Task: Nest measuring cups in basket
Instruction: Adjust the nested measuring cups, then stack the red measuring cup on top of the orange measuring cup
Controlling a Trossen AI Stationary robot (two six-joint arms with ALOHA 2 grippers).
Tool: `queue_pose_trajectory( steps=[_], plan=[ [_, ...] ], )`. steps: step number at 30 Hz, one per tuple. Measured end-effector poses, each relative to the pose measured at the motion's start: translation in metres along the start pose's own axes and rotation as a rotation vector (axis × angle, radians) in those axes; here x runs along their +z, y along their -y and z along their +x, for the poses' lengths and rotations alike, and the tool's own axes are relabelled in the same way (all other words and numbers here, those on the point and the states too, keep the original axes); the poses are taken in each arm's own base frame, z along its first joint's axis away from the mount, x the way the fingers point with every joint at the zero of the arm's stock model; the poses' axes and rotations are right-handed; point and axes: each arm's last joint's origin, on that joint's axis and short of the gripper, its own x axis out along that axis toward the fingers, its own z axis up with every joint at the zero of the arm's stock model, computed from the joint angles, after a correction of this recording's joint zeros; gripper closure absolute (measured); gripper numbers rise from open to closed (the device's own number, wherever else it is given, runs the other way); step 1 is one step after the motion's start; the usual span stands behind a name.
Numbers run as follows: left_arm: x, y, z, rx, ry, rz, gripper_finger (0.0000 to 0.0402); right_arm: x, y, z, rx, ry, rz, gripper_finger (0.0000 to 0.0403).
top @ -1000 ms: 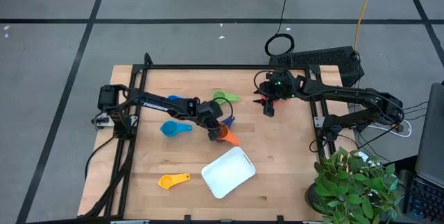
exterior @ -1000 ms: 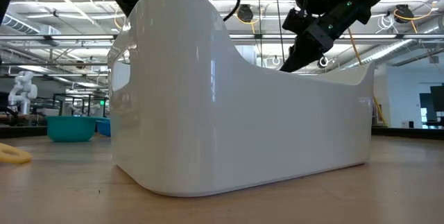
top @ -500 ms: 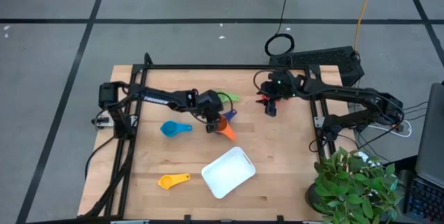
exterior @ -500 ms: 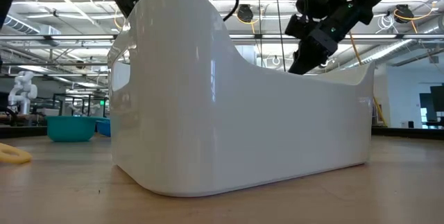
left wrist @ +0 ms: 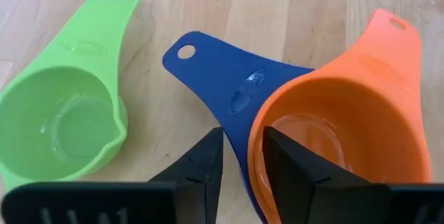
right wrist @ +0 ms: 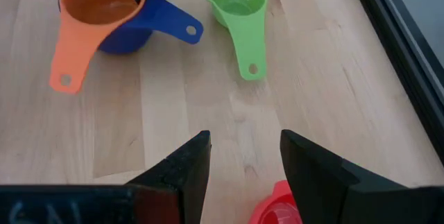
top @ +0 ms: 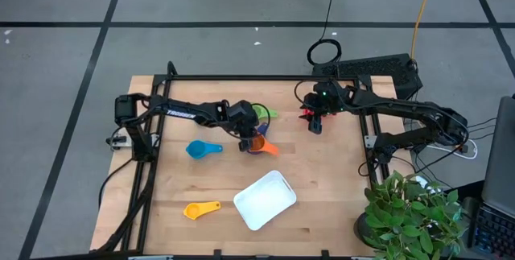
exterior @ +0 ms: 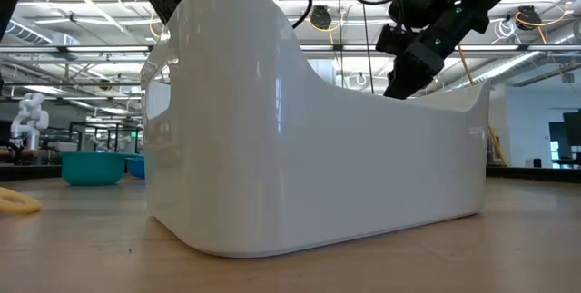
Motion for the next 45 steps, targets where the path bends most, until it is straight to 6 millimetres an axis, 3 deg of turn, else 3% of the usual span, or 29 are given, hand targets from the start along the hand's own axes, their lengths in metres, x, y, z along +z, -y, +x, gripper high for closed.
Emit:
queue_pose_trajectory(
  steps=[6, 14, 18, 28, 40, 45],
  plan=[
    [0.009, 0.001, -0.023, 0.037, 0.049, 0.001, 0.0271, -0.009, 0.015, -0.003, -0.036, -0.049, 0.075, 0.0234],
    [0.026, 0.006, -0.082, 0.094, 0.190, 0.012, 0.0253, -0.030, 0.032, -0.011, -0.057, -0.190, 0.072, 0.0234],
    [0.030, 0.012, -0.099, 0.088, 0.243, 0.035, 0.0252, -0.038, 0.040, -0.013, -0.149, -0.278, 0.057, 0.0234],
    [0.029, 0.024, -0.106, 0.034, 0.251, 0.105, 0.0252, -0.050, 0.049, -0.031, -0.075, -0.454, 0.009, 0.0234],
    [0.029, 0.029, -0.106, -0.050, 0.252, 0.131, 0.0252, -0.062, 0.057, 0.000, 0.014, -0.563, -0.001, 0.0233],
    [0.029, 0.032, -0.105, -0.063, 0.251, 0.146, 0.0252, -0.064, 0.059, 0.005, 0.022, -0.576, 0.003, 0.0233]
  ],
)
